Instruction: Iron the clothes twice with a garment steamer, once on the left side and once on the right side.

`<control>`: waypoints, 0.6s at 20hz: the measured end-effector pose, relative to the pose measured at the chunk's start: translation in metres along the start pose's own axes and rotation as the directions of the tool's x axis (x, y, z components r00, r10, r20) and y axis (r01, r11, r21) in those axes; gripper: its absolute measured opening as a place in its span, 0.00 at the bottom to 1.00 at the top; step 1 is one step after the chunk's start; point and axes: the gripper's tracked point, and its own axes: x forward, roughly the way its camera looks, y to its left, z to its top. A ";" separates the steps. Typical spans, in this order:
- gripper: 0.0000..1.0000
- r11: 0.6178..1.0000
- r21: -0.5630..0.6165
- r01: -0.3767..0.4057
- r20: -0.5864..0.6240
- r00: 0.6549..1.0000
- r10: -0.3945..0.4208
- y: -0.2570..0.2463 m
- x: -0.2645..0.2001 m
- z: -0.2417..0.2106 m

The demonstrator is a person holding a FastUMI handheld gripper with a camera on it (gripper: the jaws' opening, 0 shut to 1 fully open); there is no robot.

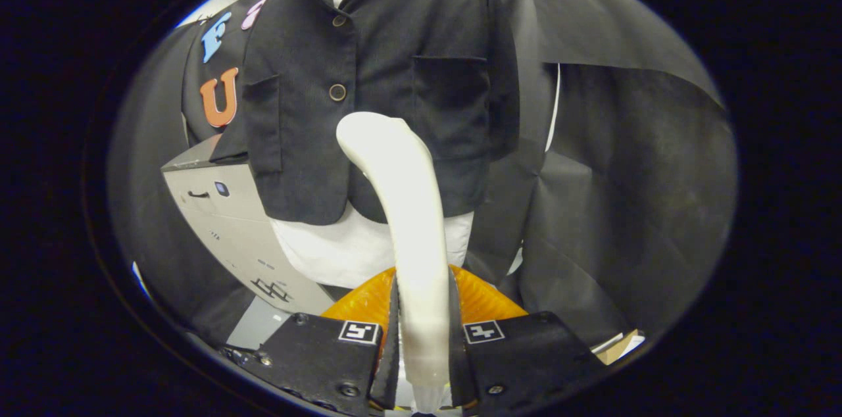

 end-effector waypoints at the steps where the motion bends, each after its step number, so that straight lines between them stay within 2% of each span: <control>1: 0.33 1.000 0.002 0.000 -0.002 1.000 0.000 -0.001 -0.001 -0.003; 6: 0.33 1.000 0.009 0.014 0.017 1.000 -0.014 0.009 -0.033 -0.009; 12: 0.33 0.999 0.016 0.041 0.122 0.992 -0.043 0.054 -0.132 -0.003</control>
